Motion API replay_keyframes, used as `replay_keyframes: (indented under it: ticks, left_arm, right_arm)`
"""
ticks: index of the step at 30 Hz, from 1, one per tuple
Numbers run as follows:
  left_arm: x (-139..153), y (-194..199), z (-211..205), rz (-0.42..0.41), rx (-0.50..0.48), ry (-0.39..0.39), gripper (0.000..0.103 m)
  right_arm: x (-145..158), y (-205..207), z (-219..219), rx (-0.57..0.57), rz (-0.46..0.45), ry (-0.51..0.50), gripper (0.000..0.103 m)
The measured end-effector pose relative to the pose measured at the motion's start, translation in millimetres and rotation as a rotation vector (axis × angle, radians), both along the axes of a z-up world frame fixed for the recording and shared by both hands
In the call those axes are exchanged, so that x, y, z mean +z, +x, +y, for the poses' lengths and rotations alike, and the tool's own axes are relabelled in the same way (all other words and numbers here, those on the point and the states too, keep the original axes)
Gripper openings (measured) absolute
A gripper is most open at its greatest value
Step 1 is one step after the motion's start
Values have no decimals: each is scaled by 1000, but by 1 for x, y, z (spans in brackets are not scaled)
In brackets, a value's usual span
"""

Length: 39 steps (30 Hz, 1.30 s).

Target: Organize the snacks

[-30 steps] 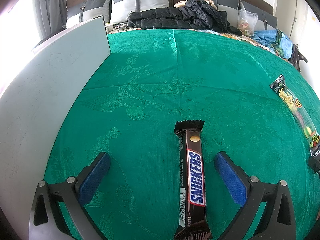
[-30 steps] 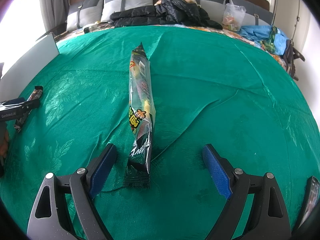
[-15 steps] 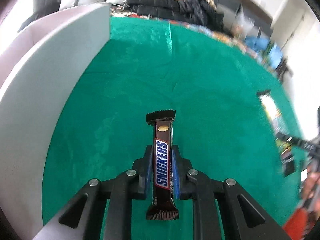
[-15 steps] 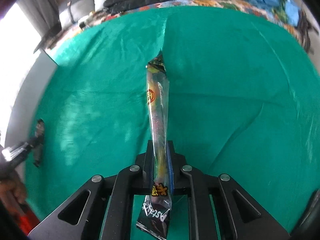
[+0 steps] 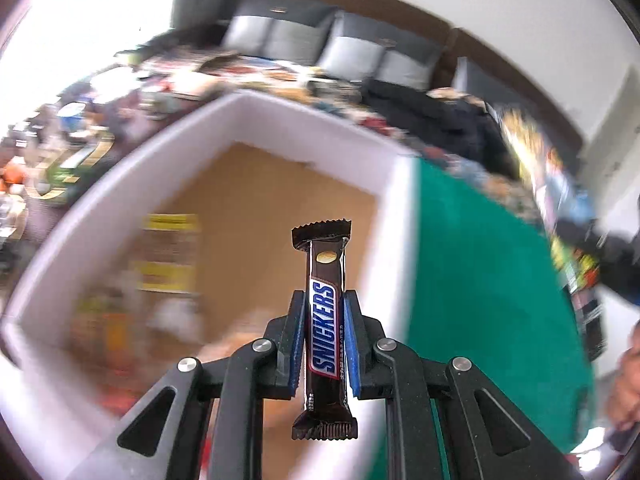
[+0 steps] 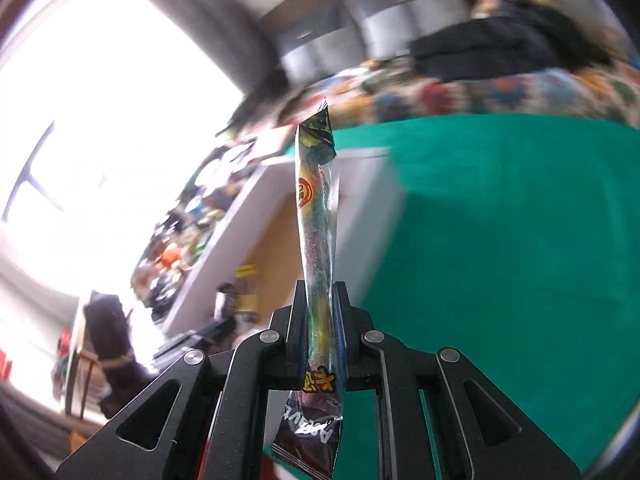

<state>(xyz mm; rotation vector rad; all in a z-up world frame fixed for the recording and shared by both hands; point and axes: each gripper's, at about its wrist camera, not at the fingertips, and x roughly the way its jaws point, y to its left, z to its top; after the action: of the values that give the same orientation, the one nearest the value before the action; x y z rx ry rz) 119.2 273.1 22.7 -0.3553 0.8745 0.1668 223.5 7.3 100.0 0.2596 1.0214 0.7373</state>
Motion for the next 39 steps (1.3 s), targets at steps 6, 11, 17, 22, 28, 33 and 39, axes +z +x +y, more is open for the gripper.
replay_keyframes:
  ticks: [6, 11, 17, 22, 28, 33, 39]
  left_arm:
    - [-13, -37, 53, 79, 140, 152, 68]
    - [10, -73, 51, -62, 221, 230, 99]
    - [23, -76, 40, -58, 279, 326, 103]
    - [25, -71, 38, 12, 344, 436, 103]
    - [25, -80, 46, 56, 344, 384, 103]
    - [24, -87, 57, 35, 335, 259, 103]
    - [24, -86, 58, 40, 333, 284, 103]
  right_arm:
    - [-31, -6, 131, 118, 26, 16, 49]
    - [-40, -32, 144, 120, -67, -111, 67]
    - [-18, -55, 133, 148, -179, -203, 70]
    - [-13, -64, 144, 166, -231, -313, 71]
    - [-18, -73, 151, 170, -245, -373, 71]
    - [-23, -79, 160, 183, -235, -409, 71]
    - [-28, -82, 165, 197, -235, -428, 71]
